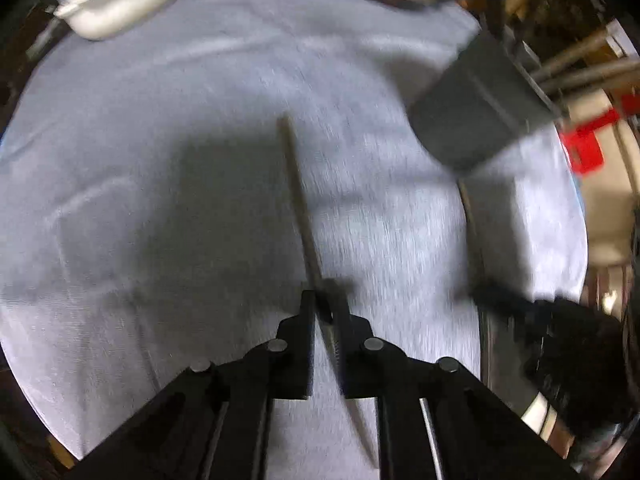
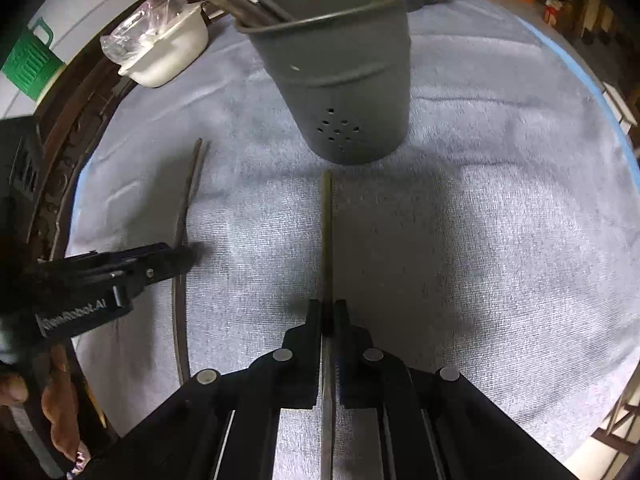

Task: Organize utensils
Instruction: 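Close the left tool on the other dark chopstick beside the right tool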

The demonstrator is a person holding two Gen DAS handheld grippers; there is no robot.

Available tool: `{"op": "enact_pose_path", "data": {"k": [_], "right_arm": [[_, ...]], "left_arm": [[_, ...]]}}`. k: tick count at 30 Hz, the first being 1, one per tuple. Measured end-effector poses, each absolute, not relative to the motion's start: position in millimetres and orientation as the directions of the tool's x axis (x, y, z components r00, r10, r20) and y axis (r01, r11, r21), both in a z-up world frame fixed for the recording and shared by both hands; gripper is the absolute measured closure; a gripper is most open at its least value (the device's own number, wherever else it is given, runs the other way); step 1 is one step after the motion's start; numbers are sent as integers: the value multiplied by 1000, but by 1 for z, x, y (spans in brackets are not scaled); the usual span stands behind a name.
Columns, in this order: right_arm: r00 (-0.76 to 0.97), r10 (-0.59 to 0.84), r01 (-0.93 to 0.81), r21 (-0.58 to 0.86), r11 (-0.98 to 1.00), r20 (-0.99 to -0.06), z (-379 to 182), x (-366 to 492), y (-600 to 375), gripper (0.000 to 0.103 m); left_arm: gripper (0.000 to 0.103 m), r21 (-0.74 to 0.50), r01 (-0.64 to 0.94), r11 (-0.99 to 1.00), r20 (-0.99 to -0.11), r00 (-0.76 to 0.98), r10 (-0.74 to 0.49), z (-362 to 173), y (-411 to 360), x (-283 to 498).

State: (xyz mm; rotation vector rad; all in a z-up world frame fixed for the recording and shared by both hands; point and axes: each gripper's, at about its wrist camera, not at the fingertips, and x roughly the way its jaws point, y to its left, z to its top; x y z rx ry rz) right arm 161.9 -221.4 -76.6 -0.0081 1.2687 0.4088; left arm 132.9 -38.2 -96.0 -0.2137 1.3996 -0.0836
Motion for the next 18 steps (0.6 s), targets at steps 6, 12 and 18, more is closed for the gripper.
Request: {"op": "enact_pose_path", "data": {"k": [6,12,18], "right_arm": [[199,325,-322,252,913,-925,-82,168,-208,94],[149,338,-314,280,907,-929,-85,190,-201,93],[138,290,-372,221,901,-947,-85,192,-189,95]], "left_arm": [[95,-108,-66,992,-986,135,-98,-93,-19,127],[42,-76,-113,991,-988,141,-59,-87,-9,144],[91,-56,-76,996,-994,103,-48,-92,-21,149]]}}
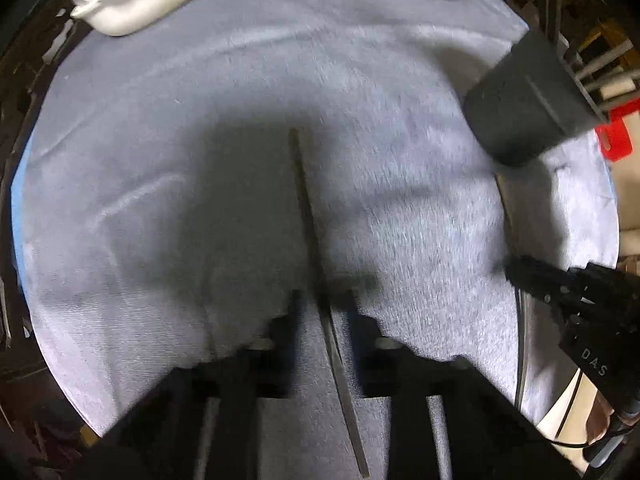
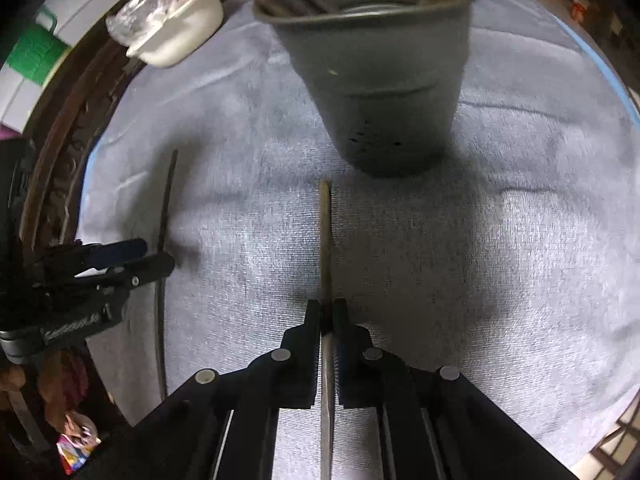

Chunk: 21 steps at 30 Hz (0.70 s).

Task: Organize utensils
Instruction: 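Close the left tool on the other dark chopstick beside the right tool, then lift both held chopsticks upright and carry them toward the grey holder cup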

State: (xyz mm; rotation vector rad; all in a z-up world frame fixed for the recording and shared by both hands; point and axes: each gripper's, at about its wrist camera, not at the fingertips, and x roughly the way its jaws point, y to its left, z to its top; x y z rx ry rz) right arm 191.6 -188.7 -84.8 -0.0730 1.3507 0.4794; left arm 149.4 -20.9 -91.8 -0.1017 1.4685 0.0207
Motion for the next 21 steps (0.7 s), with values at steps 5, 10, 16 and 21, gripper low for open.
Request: {"op": "enact_pose_path", "data": {"k": [5,10,16,21], "right_arm": [[139,262,-400,188,897,-955,-86,189,-178,95],[142,253,-408,176,896,-957,-87,185,-173,95],[157,262,-400,182,898,-952,-84,181,-179,97],[234,346,-364,248,898,-909,-70,161,-191,97]], "left_arm": [[96,-45,-45,998,-993,113,-40,-91,-31,152],[97,-44,-21,999,-992,120,-41,-90,-30,146],[98,-78,1,997,-987,139,-78,-81,-36,128],[98,-164,-38,986,-954,260,-149,-49,-19,109]]}}
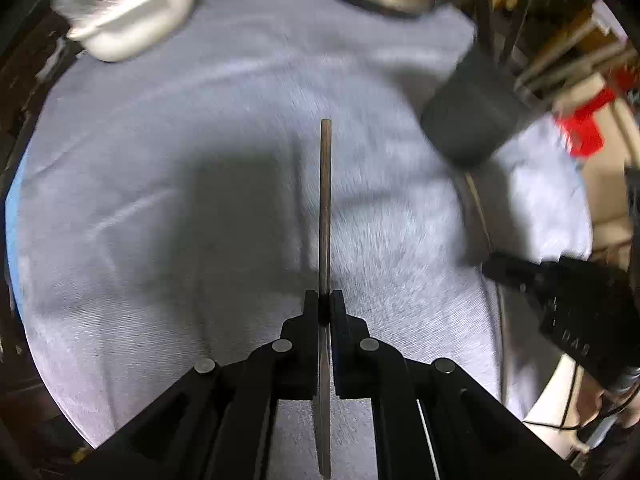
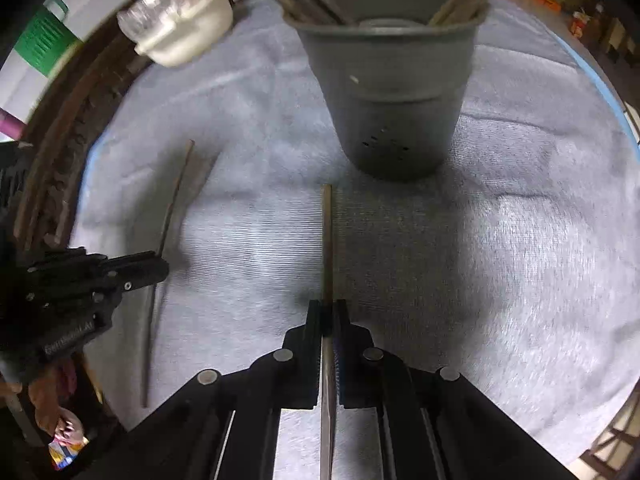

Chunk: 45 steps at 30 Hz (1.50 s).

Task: Organize utensils
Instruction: 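Lift both held chopsticks upright and carry them toward the grey holder cup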

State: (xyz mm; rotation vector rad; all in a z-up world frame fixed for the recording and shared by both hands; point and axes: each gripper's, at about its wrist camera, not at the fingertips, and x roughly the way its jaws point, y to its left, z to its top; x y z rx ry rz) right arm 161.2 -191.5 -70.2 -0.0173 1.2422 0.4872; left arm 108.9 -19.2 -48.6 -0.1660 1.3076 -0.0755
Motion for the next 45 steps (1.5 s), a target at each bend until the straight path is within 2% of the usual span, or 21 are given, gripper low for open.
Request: {"op": "enact_pose_path", "data": {"k": [4,6,9,14,19,26,34,45], "right_arm": [[344,421,-334,309,890,-839,-41,139,-209,97],[438,450,-311,339,888,-778,-22,124,-223,97],[576,424,-283,316,906,-699,-2,107,-234,97],[711,375,-251,283,926,-594,19,95,-243,97],[757,352,-266,233,935,-550,25,93,-230,97],[808,315,-269,163,949,-497,38,71,-221,97],[839,296,-258,146,955,-456,47,66,-223,97],[926,200,-161,146,976,-320,48,66,-239,97]], "left_arm": [[98,-249,-85,965,-895,400,-196,-17,4,89],[98,-263,-112,958,-854,489,-178,-1,17,77],[98,-257,-141,956,-797,590,-127,13,23,60],[98,-240,-179,954,-737,673,-59,20,18,46],[98,-241,-202,949,-690,723,-22,21,22,34],[98,-252,-208,945,-673,739,-17,27,34,30],[98,-247,-206,947,-648,761,-3,33,33,28],[98,-246,-208,947,-553,832,39,33,31,37]]}}
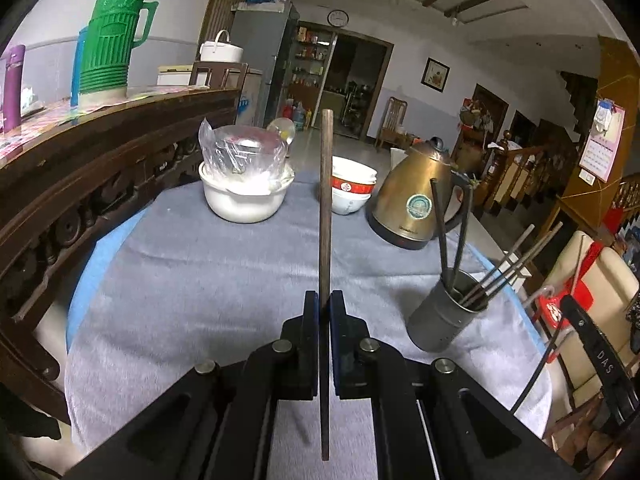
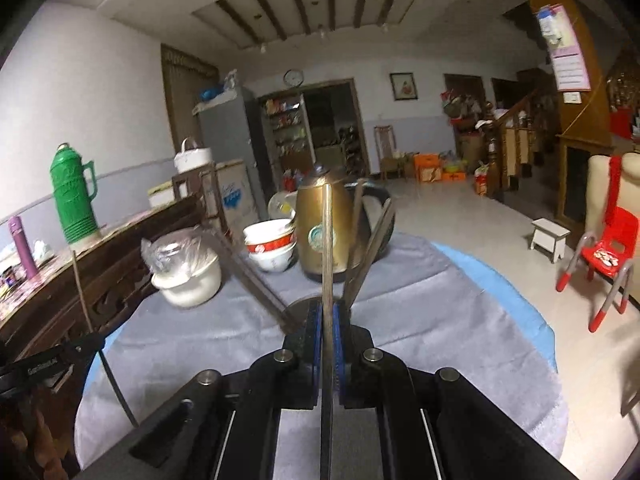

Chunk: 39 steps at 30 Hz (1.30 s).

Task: Organize utensils
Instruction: 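Lift both held chopsticks upright and carry them toward the grey holder cup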

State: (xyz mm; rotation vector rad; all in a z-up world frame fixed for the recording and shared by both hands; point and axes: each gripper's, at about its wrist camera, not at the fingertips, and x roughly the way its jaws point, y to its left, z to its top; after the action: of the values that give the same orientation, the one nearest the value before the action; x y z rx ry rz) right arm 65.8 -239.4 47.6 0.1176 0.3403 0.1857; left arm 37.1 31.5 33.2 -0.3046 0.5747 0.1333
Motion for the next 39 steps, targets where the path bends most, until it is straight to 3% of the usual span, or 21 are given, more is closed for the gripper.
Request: {"op": "enact_pose_path", "data": {"k": [14,21,39], "right_arm": [[966,88,-53,147,988,-243,33,93,-253,97],[963,56,-24,121,992,-262,17,95,-263,97],[969,61,-48,61,997,-240,24,17,-274,96]], "left_arm": [[98,-206,-236,950,-538,838,92,11,23,54],[98,-178,-243,953,-534,838,114,3,20,50],[97,-153,-208,966,-477,872,112,8,14,-10]]}}
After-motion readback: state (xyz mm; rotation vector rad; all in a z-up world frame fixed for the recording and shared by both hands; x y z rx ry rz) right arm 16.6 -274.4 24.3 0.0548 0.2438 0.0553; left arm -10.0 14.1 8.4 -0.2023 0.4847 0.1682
